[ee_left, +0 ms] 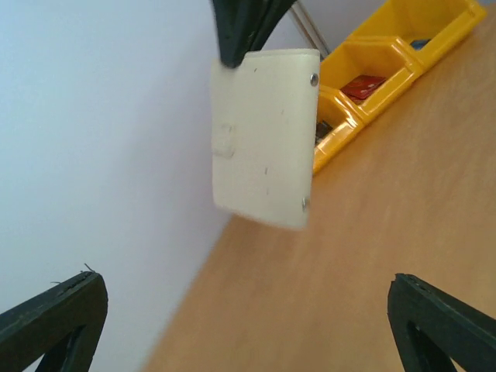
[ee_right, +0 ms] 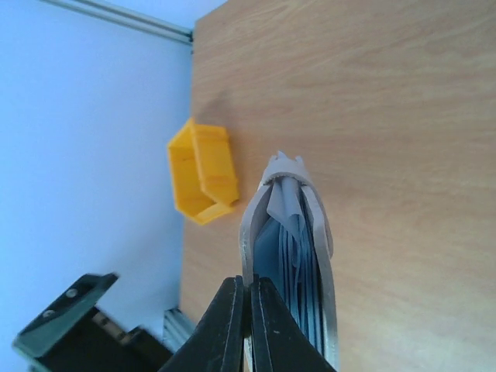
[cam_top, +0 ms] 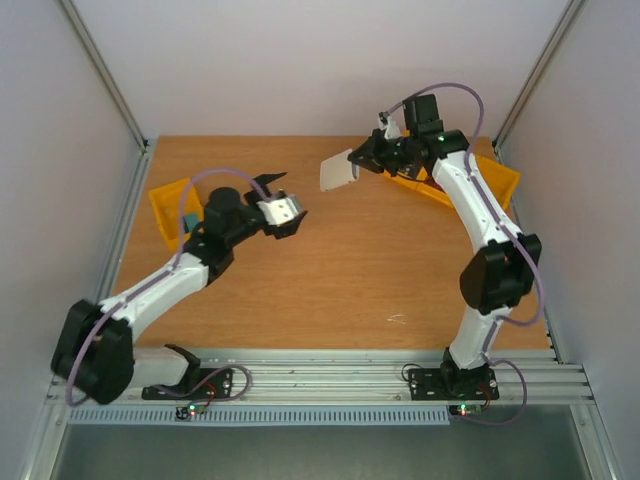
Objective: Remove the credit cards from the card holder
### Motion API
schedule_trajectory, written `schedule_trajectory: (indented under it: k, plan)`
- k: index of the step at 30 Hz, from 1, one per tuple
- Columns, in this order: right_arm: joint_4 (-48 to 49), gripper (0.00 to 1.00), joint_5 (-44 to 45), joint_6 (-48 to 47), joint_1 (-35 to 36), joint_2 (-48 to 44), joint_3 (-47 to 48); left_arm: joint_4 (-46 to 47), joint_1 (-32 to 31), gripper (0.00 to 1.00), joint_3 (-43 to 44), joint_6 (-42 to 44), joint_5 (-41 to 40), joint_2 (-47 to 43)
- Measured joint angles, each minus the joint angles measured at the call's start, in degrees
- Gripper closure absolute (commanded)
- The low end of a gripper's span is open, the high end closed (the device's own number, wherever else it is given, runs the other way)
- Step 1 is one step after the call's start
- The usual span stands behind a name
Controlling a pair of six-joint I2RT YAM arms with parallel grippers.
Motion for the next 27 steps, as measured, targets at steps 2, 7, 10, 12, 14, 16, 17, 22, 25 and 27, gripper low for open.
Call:
schedule_trajectory:
  k: [2,7,10,12,14,16,17,22,25,27]
  plan:
    - [2.99,0.99,-0.02,4.63,0.74,-4.24,-4.42,6.69,-3.39,0.01,1.75,9.22,-2.62,5.44]
    - [10.49,0.99,1.81,16.22,2.99,-10.03,-11.72,19.69,-7.58,0.01,5.2,23.96,-6.84,16.5]
    - [12.61,0.99,4.09,19.63,4.72,-11.19,-12.17,23.52,-8.72,0.01,7.65,26.73,-8.09,19.12]
    - [13.94,0.99,4.98,21.22,5.73,-12.35,-13.03,25.51,-9.05,0.01,8.52,27.85,-8.48,19.21]
    - [14.69,0.99,5.46,22.29,6.64,-13.31,-13.22,26.6,-9.4,0.21,9.53,28.28,-9.33,19.21]
    - [15.34,0.99,5.88,22.71,7.15,-13.9,-13.22,27.12,-9.44,0.58,10.14,28.2,-10.23,19.23]
    - [15.72,0.99,6.08,22.91,7.23,-14.19,-13.22,27.47,-9.46,0.75,10.34,28.15,-10.88,19.23]
    - [17.31,0.99,6.6,23.12,7.28,-14.62,-13.16,28.92,-9.64,1.0,9.79,27.56,-11.89,18.99]
    - [15.67,0.45,5.18,20.94,7.3,-13.88,-11.23,29.35,-10.01,1.0,8.41,24.2,-12.66,17.73]
    - [13.2,0.09,4.37,17.64,7.28,-12.24,-6.64,27.43,-10.03,1.0,7.82,19.74,-13.07,15.72]
